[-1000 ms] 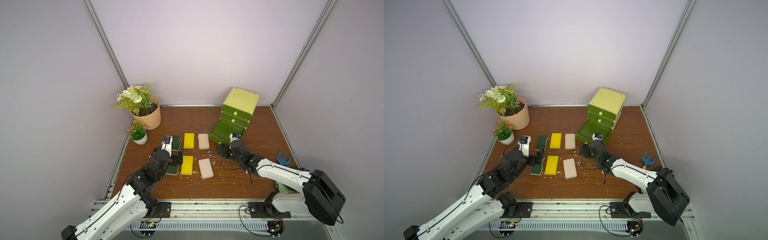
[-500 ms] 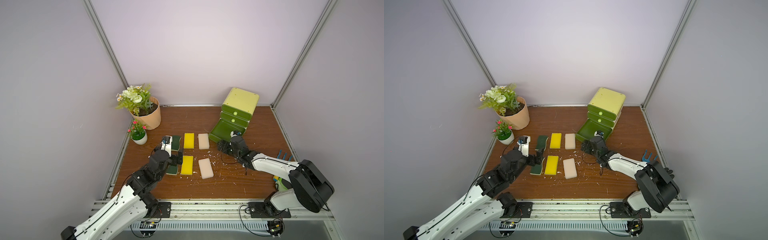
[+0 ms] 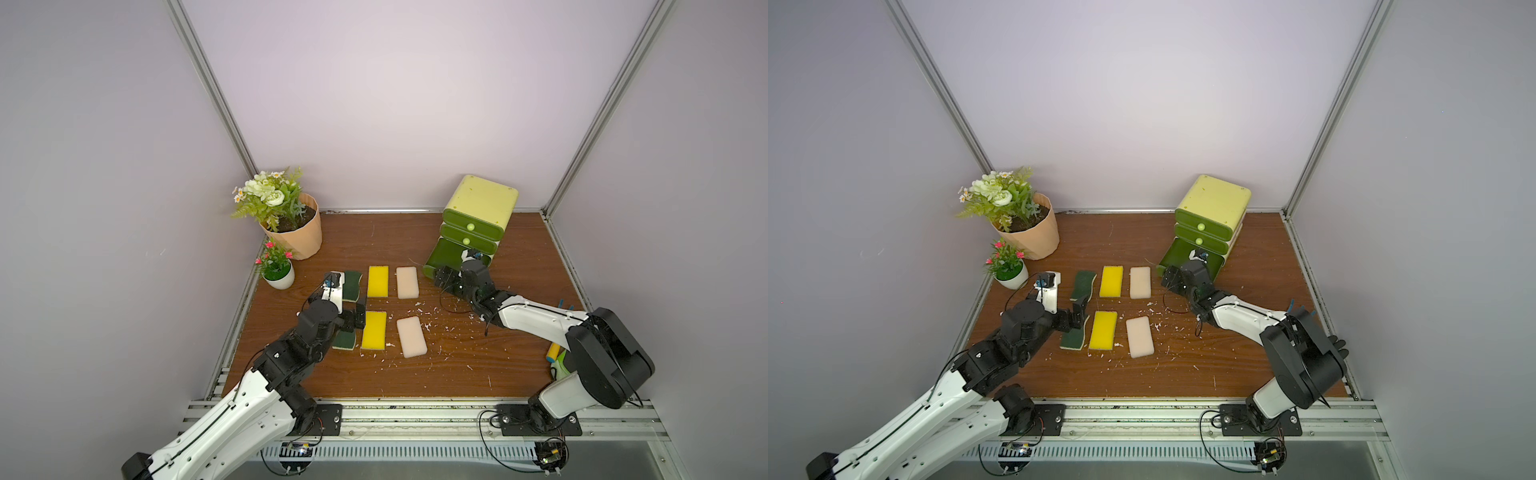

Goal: Take the sponge out of the drawer
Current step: Close the drawer in the storage box.

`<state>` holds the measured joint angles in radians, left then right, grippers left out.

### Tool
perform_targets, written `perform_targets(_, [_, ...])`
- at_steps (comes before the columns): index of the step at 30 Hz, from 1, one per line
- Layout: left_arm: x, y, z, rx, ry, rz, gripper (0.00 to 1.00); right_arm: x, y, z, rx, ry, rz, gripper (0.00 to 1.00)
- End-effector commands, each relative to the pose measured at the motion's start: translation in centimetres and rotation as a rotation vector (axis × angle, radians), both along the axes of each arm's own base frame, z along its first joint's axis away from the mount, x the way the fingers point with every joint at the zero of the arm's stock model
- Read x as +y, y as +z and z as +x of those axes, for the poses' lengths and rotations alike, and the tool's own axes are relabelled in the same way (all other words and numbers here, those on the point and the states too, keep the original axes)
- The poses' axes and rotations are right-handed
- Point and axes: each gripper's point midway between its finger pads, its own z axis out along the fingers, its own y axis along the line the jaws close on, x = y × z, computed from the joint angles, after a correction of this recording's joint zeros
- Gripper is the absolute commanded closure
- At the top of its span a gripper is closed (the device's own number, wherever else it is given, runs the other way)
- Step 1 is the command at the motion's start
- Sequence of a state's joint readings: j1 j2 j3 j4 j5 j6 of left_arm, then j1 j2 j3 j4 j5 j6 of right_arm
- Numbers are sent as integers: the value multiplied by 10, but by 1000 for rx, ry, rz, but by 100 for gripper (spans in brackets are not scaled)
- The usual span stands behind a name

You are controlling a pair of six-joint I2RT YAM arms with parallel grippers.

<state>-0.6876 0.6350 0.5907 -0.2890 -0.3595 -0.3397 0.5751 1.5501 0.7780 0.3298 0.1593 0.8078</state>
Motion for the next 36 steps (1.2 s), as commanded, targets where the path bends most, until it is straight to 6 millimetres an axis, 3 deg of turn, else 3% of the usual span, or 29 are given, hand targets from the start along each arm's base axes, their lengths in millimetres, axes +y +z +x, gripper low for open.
perform_targets(1, [1, -1, 1, -5, 2, 3, 2, 1, 20, 20, -70, -20, 29, 8])
perform_targets(16, [1, -2, 2, -2, 1, 8, 2, -16, 30, 53, -157, -112, 176, 10])
perform_targets(24, [1, -2, 2, -1, 3, 7, 2, -19, 23, 71, -172, -143, 248, 11])
perform_targets(31, [2, -1, 1, -3, 4, 5, 2, -27, 23, 74, -208, -171, 317, 13])
perform_targets(36, [1, -1, 1, -5, 3, 4, 2, -35, 31, 65, -237, -187, 369, 13])
